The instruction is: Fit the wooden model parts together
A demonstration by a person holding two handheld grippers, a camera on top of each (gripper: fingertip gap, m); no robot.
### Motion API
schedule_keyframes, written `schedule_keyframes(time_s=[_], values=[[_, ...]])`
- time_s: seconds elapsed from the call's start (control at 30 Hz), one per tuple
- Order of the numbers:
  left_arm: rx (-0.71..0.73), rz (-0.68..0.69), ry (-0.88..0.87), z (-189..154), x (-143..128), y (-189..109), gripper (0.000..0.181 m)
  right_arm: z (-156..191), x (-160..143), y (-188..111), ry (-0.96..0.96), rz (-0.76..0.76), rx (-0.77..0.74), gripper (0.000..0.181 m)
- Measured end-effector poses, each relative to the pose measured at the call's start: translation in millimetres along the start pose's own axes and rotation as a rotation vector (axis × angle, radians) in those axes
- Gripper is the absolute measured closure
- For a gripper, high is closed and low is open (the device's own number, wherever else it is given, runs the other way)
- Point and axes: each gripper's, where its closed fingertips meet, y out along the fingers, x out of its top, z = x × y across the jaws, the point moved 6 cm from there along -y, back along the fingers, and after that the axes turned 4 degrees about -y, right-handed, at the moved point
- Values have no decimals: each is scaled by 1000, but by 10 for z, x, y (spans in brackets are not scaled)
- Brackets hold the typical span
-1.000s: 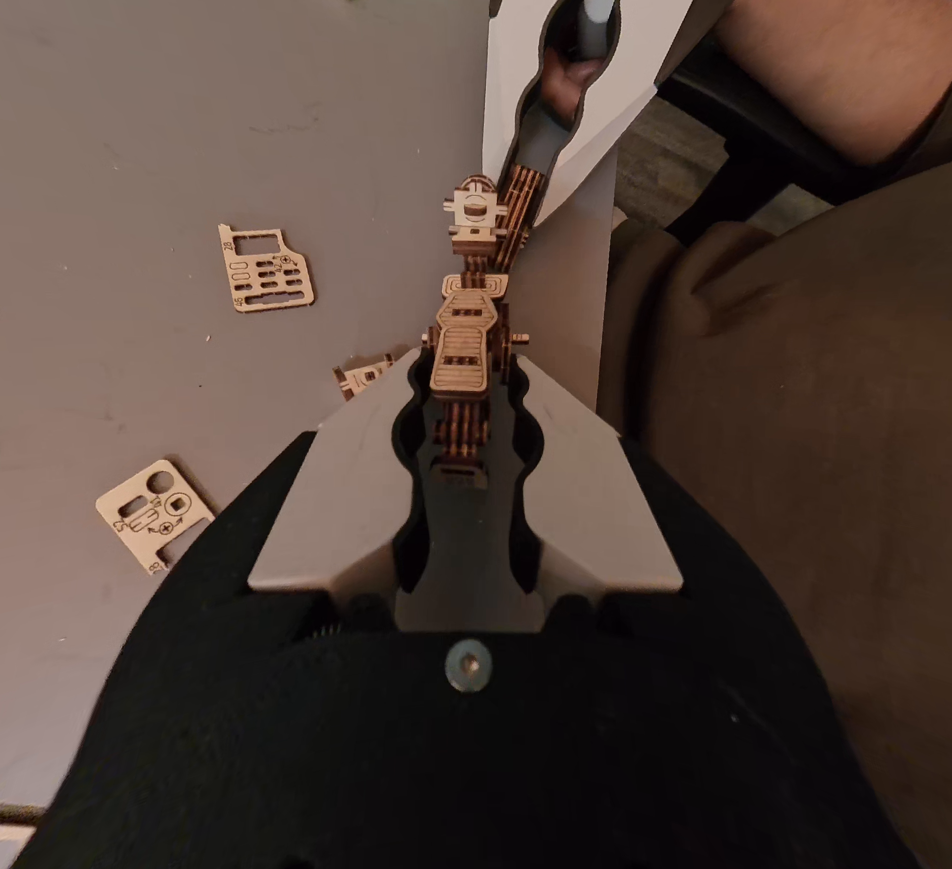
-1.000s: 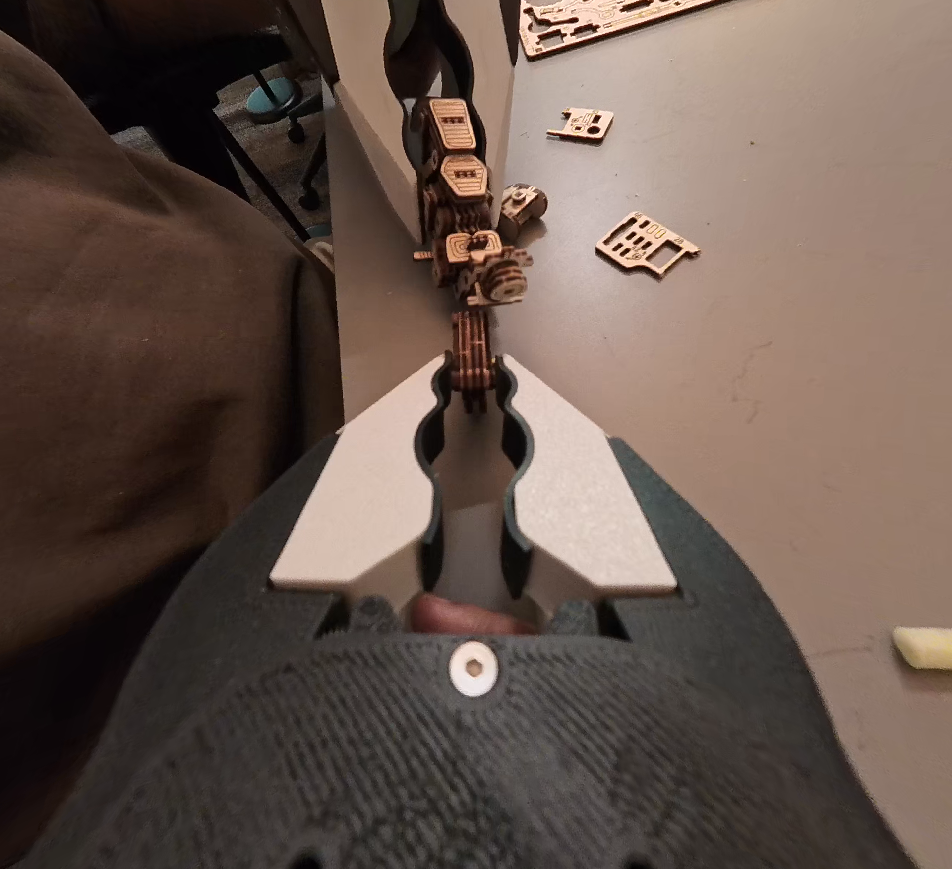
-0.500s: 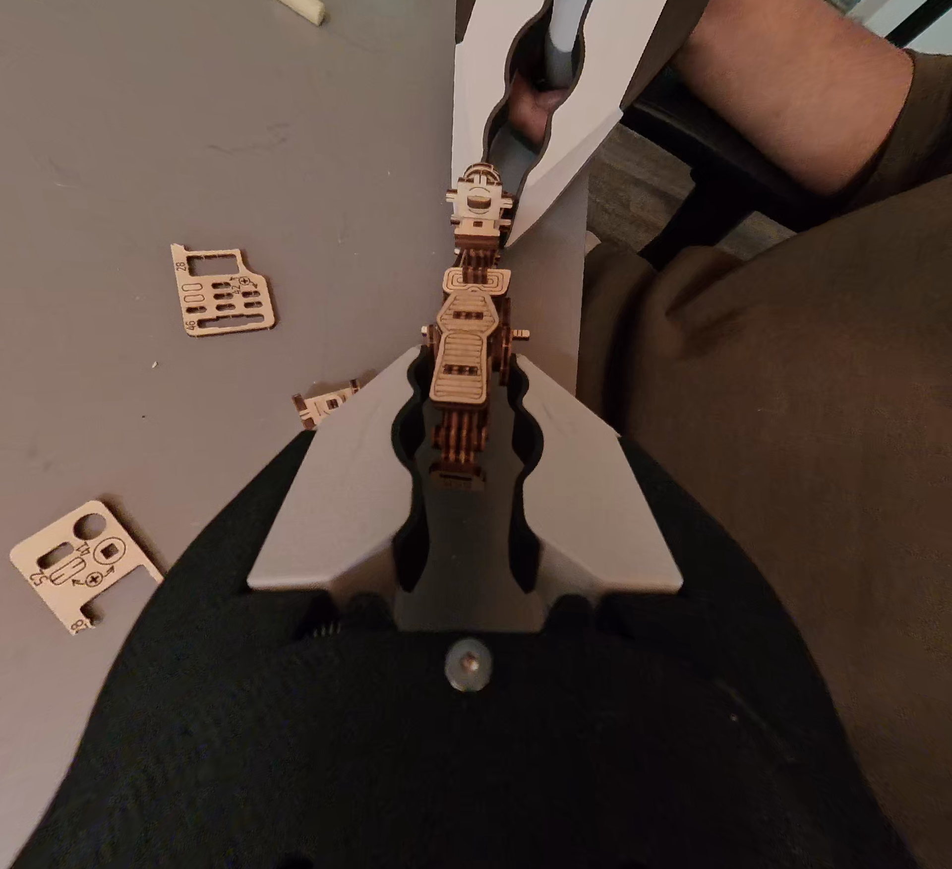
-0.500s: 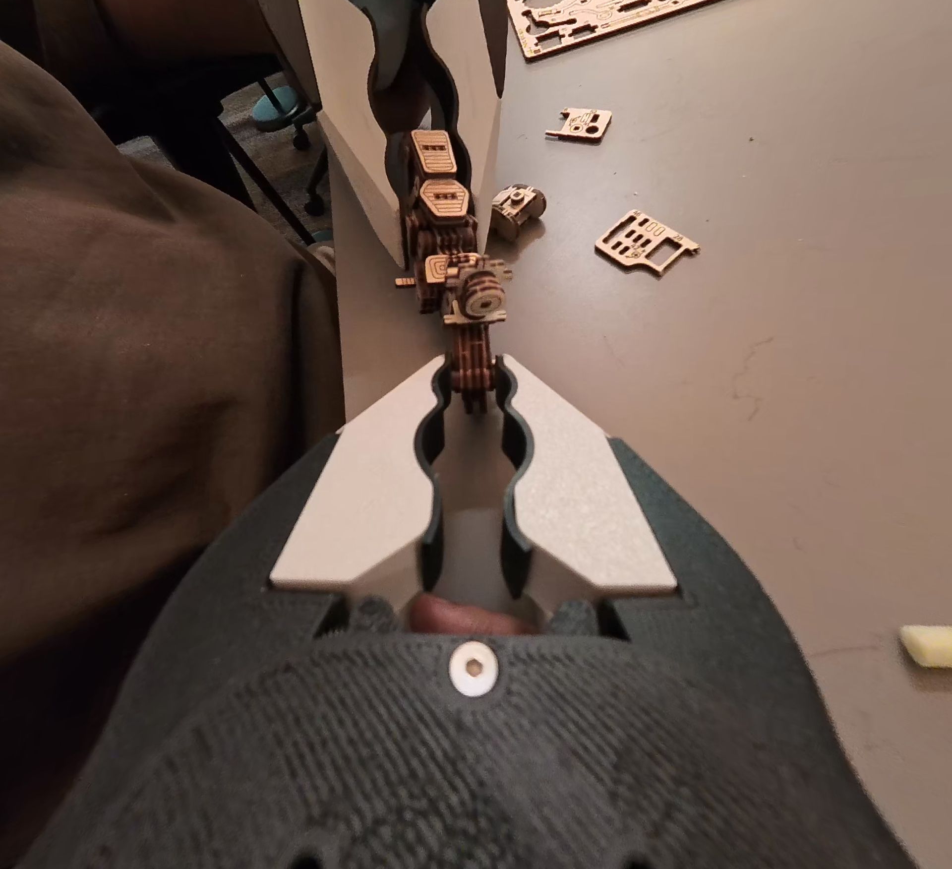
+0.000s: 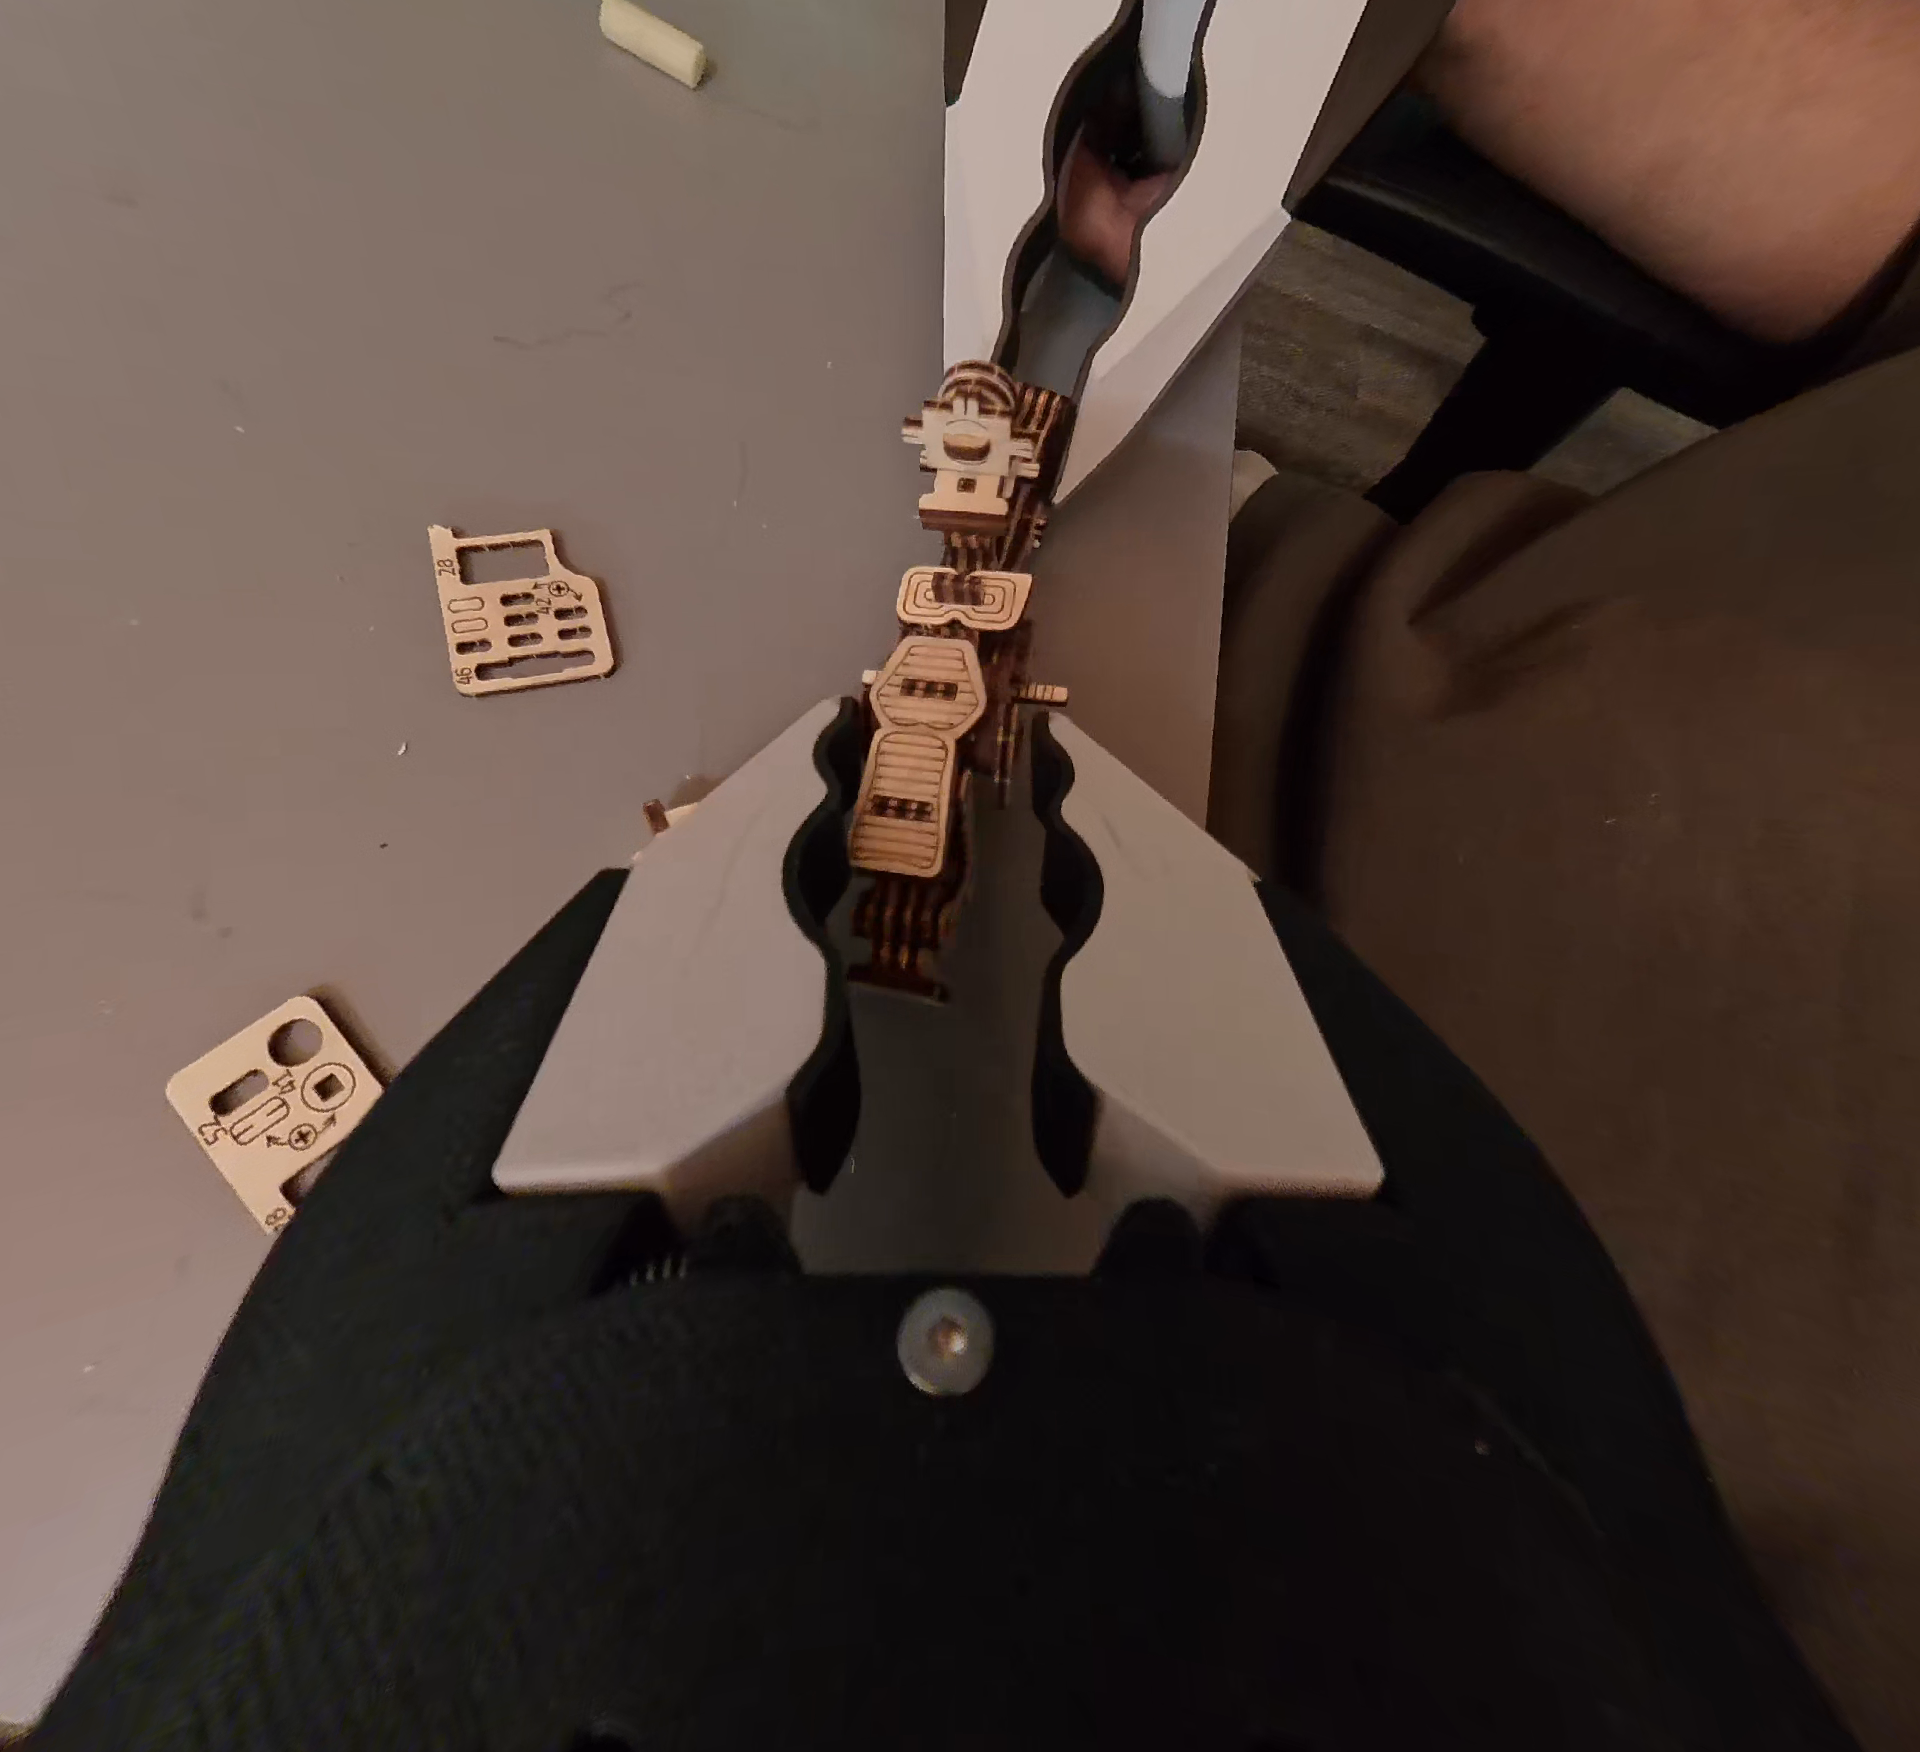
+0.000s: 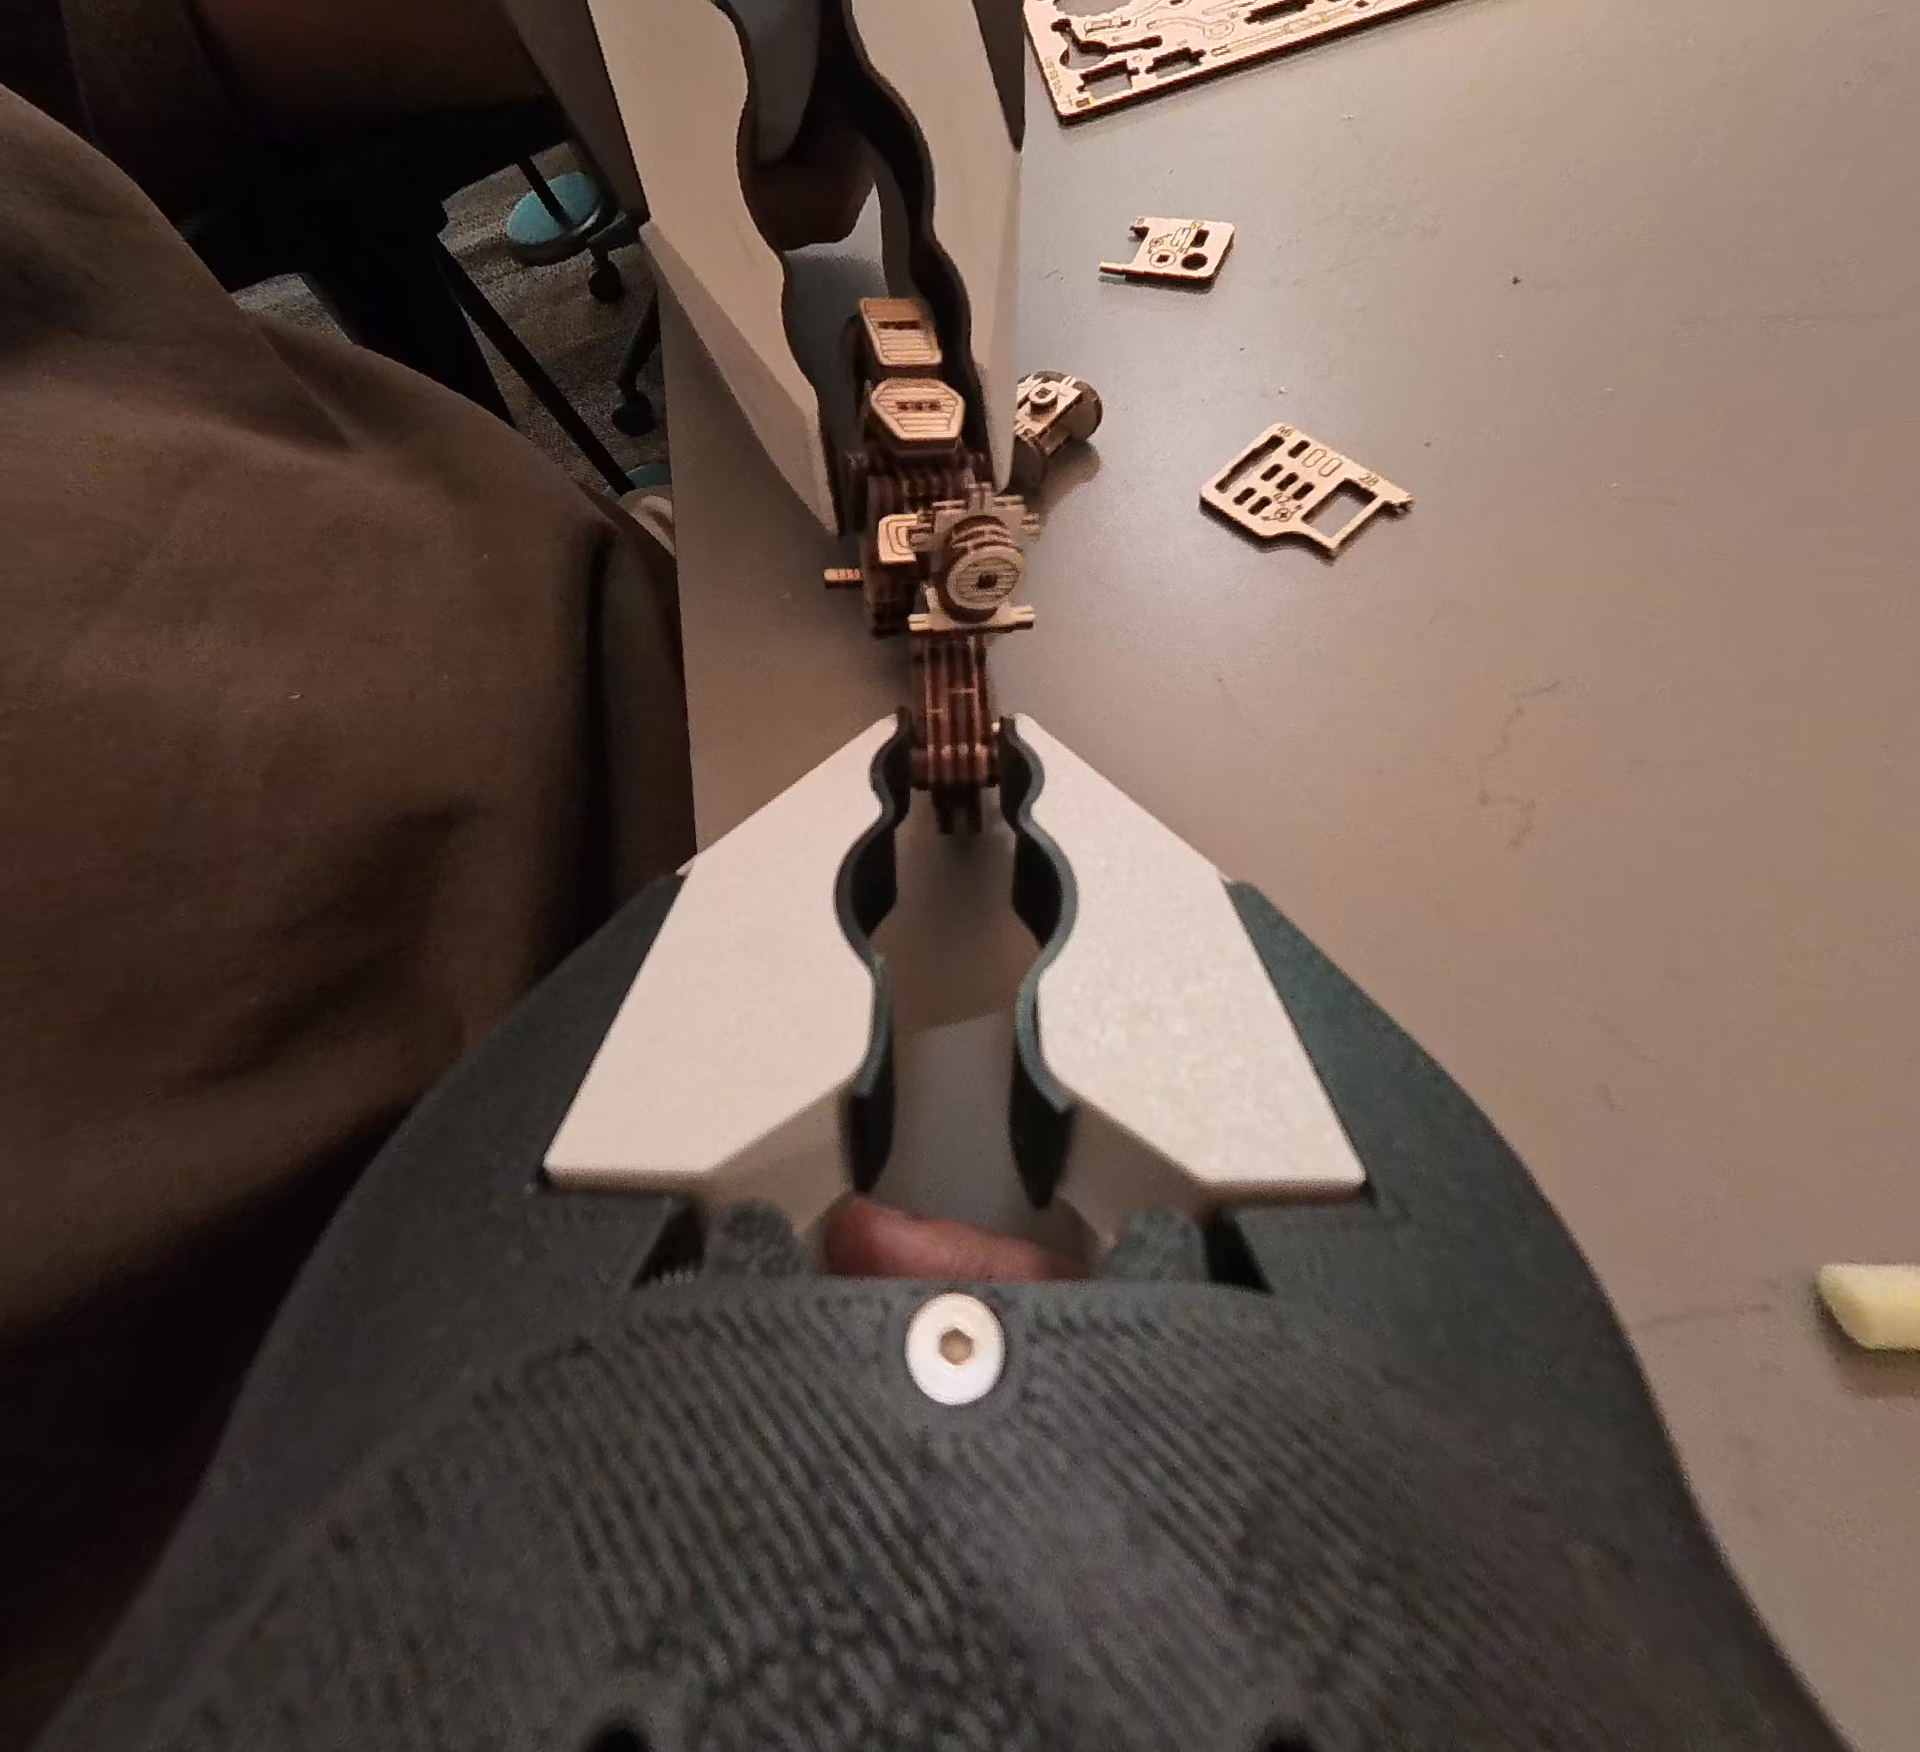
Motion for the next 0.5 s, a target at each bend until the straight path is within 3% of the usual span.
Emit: schedule_keyframes(time_s=[0.5], values=[[47, 2, 60, 3, 5, -4, 153, -2, -10, -2, -5, 6, -21, 163]])
